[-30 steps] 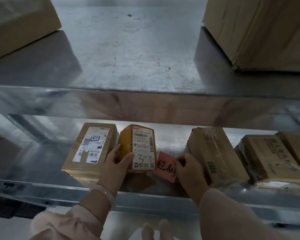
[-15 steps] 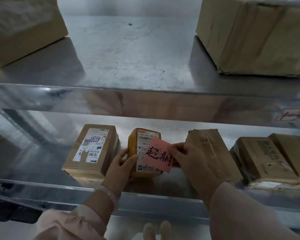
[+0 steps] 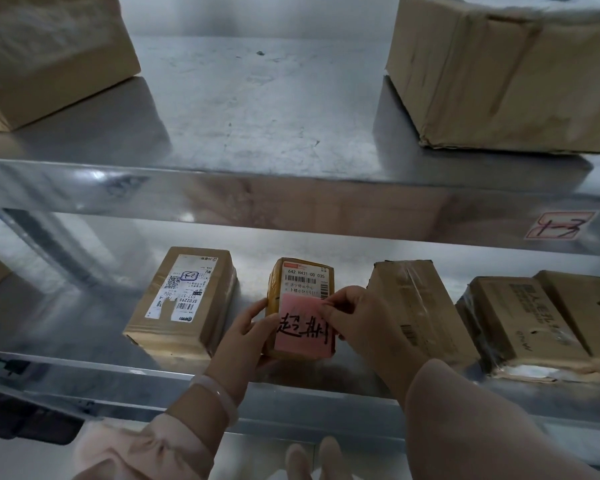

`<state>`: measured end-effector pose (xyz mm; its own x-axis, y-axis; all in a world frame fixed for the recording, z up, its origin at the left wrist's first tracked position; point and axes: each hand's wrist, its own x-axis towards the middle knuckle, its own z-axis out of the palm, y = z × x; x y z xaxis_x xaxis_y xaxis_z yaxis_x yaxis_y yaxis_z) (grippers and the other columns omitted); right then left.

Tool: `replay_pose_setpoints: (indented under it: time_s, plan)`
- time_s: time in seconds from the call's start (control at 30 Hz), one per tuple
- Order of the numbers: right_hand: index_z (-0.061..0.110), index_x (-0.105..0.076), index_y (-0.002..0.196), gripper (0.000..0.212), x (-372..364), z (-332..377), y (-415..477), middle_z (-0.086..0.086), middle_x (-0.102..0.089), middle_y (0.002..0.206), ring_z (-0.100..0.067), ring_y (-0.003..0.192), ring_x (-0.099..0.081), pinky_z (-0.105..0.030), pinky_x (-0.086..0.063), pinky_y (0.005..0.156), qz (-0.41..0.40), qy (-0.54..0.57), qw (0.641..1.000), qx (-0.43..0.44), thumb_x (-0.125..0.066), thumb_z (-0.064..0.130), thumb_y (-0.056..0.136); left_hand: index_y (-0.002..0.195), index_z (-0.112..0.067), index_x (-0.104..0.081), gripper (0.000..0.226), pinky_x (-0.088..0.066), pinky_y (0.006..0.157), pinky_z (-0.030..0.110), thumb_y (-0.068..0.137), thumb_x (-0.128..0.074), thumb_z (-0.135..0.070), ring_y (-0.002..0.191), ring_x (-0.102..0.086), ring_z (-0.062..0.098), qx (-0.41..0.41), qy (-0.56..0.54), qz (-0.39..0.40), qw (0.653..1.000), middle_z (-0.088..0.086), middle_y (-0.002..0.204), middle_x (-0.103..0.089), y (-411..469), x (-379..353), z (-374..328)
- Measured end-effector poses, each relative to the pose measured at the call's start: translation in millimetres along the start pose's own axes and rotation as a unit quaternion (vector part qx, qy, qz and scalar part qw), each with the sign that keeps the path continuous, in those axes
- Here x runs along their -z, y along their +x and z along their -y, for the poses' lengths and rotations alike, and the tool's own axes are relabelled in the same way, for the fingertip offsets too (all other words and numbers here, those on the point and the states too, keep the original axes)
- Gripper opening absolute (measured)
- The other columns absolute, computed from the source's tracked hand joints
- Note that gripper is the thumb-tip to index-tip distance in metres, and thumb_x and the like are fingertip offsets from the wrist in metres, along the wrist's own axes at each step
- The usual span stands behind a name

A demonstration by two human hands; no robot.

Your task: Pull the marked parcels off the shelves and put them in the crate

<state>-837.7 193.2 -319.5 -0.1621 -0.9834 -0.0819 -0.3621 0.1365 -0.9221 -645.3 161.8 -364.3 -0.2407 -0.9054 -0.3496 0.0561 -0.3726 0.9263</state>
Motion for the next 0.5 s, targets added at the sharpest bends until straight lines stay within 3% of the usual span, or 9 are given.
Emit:
replay_pose_setpoints:
  time_s: [0.17, 0.37, 0.5]
  plan:
    - [0.02, -0.054, 0.083, 0.016, -1.1, 0.7, 0.1, 0.012, -0.061, 0.083, -0.004, 0.068, -0.06, -0.007, -0.046, 0.053, -0.009, -0.019, 1.0, 0.02, -0.069, 0.022, 0.086, 0.13, -0.029, -0.055, 0.038, -0.056, 0.087, 0.053, 0.092, -0.06, -0.027, 0.095, -0.071, 0.024, -0.004, 0.004, -0.003, 1.0, 0.005, 0.098, -0.075, -1.2, 1.6, 0.5]
    - [0.024, -0.053, 0.085, 0.013, -1.6, -2.7, -0.9, 0.008, -0.063, 0.086, -0.011, 0.076, -0.064, -0.012, -0.051, 0.058, -0.028, -0.012, 0.999, 0.031, -0.064, 0.025, 0.09, 0.132, -0.027, -0.055, 0.04, -0.056, 0.086, 0.053, 0.092, -0.059, -0.026, 0.101, -0.069, 0.029, 0.004, -0.015, -0.007, 1.0, 0.012, 0.108, -0.071, -3.5, 2.4, -1.8]
    - [0.027, -0.051, 0.083, 0.014, 0.2, -1.5, -3.2, 0.007, -0.062, 0.084, -0.012, 0.078, -0.065, -0.015, -0.054, 0.061, -0.149, -0.031, 0.985, 0.08, -0.062, 0.025, 0.092, 0.134, -0.024, -0.052, 0.044, -0.058, 0.083, 0.05, 0.091, -0.061, -0.023, 0.095, -0.071, 0.026, -0.001, -0.028, -0.027, 0.999, 0.009, 0.105, -0.073, -2.9, 4.4, -1.4]
